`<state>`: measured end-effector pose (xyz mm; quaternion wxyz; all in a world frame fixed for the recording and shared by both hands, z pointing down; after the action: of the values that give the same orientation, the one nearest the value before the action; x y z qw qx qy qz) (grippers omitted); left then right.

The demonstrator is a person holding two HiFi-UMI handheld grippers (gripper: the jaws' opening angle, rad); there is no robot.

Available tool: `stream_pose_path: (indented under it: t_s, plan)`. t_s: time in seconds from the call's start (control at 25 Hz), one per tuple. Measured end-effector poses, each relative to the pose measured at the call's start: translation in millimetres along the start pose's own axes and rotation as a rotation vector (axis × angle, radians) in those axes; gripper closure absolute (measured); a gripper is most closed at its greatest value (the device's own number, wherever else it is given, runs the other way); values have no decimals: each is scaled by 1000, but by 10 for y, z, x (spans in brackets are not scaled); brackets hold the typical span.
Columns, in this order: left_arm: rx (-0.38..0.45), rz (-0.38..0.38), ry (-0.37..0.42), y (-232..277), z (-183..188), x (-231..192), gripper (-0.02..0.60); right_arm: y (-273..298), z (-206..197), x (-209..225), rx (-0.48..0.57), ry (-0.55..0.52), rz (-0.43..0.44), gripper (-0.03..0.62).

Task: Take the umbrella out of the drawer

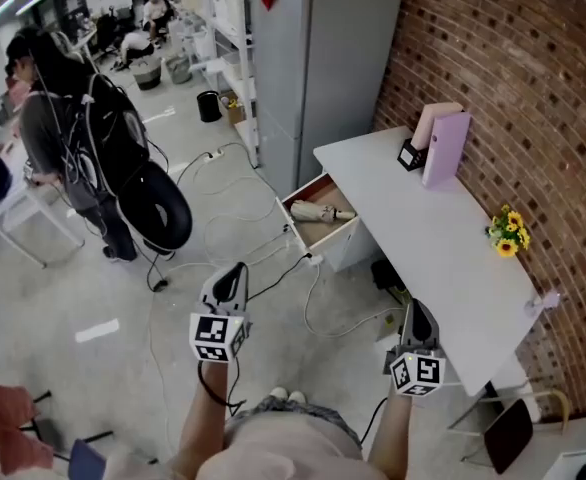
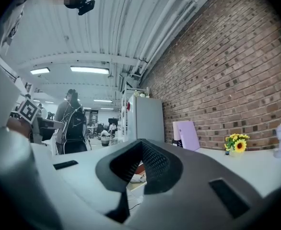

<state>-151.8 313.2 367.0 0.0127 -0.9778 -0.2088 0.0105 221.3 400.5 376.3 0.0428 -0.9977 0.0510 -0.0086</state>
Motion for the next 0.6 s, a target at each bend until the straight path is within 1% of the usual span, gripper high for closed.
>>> stream_pose_path:
  t_s: [0.08,0.28,0.52,0.6]
  plan:
    - [1,0,-2,16,-10,6,555,5,-15,8,3,8,3,579]
    - [-5,0,-7,33,-44,-20,555,1,-25,-3,43,80,12,577]
    - [-12,8,-20,29,-106,-51,555,36,-86,-54,28,80,29,577]
    - [-2,13,-28,14,-115,-60,555,40,-104,-57,27,81,32,577]
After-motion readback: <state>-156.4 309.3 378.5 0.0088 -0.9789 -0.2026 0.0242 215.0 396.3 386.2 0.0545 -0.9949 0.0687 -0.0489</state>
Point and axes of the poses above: the fingertips, and each gripper's own axes: y forward along the fingers, x to its right, z out of its top, the point moved 3 cm from there along -y, backward along the fingers, and after that the axes turned 5 degrees about x, right-handed, at the moved point
